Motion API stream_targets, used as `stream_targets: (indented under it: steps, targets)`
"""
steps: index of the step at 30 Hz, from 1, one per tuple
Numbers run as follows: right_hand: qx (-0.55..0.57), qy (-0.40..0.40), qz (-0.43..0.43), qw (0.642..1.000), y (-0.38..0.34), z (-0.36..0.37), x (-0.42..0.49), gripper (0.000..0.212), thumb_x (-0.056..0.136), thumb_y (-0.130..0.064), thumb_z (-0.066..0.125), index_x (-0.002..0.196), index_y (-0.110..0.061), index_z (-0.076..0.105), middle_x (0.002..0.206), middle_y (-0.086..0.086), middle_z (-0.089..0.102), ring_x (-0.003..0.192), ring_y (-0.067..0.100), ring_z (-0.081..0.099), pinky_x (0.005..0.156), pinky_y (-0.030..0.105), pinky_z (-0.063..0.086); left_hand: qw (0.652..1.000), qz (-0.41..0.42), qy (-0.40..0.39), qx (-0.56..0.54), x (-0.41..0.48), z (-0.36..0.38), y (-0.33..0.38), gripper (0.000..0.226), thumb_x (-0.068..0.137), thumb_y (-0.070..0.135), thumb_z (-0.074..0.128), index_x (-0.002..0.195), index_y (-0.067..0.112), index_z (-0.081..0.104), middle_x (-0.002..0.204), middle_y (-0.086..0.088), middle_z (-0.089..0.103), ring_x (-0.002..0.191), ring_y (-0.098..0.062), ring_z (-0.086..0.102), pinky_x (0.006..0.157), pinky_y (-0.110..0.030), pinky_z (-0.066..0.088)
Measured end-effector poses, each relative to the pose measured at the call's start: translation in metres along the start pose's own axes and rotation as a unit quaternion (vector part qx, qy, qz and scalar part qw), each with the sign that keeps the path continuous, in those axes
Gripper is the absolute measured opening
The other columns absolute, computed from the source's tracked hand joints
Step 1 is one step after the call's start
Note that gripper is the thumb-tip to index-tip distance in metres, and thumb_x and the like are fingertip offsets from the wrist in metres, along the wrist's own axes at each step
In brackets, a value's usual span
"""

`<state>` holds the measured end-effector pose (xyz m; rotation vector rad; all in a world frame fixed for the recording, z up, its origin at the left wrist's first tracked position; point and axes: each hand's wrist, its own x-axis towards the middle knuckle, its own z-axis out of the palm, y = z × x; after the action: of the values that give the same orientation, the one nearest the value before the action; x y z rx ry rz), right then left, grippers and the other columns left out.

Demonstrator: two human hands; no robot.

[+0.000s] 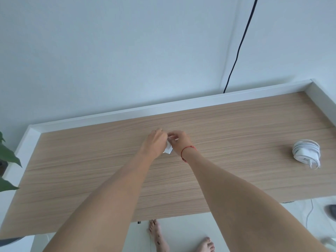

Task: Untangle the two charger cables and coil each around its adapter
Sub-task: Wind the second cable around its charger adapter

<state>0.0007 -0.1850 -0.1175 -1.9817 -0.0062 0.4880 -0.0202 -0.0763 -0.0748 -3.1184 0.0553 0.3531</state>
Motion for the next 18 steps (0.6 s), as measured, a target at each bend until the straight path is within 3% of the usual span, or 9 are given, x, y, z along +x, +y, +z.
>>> stream_targets:
  steps: [6,10,13,15,18]
  targets:
    - [0.007,-0.01,-0.004,1.0,0.0,0.003,0.001,0.022,0.092,-0.009,0.054,0.108,-0.012,0.069,0.108,0.008,0.067,0.087,0.015,0.058,0.064,0.019,0.043,0.998,-0.018,-0.006,-0.054,-0.006,0.005,-0.003,0.026,0.096,0.003,0.041,0.117,-0.001,0.056,0.115,-0.017,0.05,0.102,-0.034,0.056,0.076,-0.032,0.039]
    - [-0.001,-0.008,-0.009,1.0,0.001,0.002,0.001,0.022,0.092,-0.007,0.055,0.109,-0.01,0.068,0.108,0.009,0.066,0.087,0.014,0.056,0.071,0.021,0.042,0.988,-0.055,0.028,-0.138,-0.009,0.008,-0.011,0.02,0.09,0.008,0.052,0.104,0.0,0.062,0.103,-0.015,0.064,0.096,-0.034,0.061,0.077,-0.038,0.047]
    - [-0.001,-0.005,-0.01,1.0,0.002,0.002,0.0,0.023,0.091,-0.006,0.055,0.109,-0.009,0.068,0.109,0.009,0.067,0.088,0.014,0.056,0.074,0.023,0.042,0.987,-0.069,0.035,-0.138,-0.012,0.005,-0.01,0.015,0.087,0.008,0.055,0.094,-0.004,0.063,0.094,-0.018,0.067,0.089,-0.036,0.062,0.071,-0.039,0.048]
    - [-0.001,-0.004,-0.006,1.0,0.001,0.002,-0.001,0.022,0.091,-0.007,0.055,0.109,-0.01,0.068,0.108,0.008,0.066,0.089,0.014,0.056,0.073,0.023,0.042,0.991,-0.072,0.018,-0.109,-0.011,0.003,-0.003,0.015,0.09,0.003,0.049,0.096,-0.006,0.059,0.102,-0.019,0.061,0.094,-0.036,0.059,0.068,-0.035,0.04]
    - [-0.004,0.0,-0.004,1.0,0.0,0.004,-0.001,0.021,0.09,-0.009,0.056,0.107,-0.011,0.069,0.107,0.008,0.067,0.092,0.018,0.06,0.073,0.026,0.045,0.997,-0.057,0.007,-0.056,-0.009,0.002,0.006,0.024,0.094,-0.004,0.042,0.112,-0.004,0.057,0.118,-0.018,0.053,0.108,-0.033,0.055,0.08,-0.034,0.044]
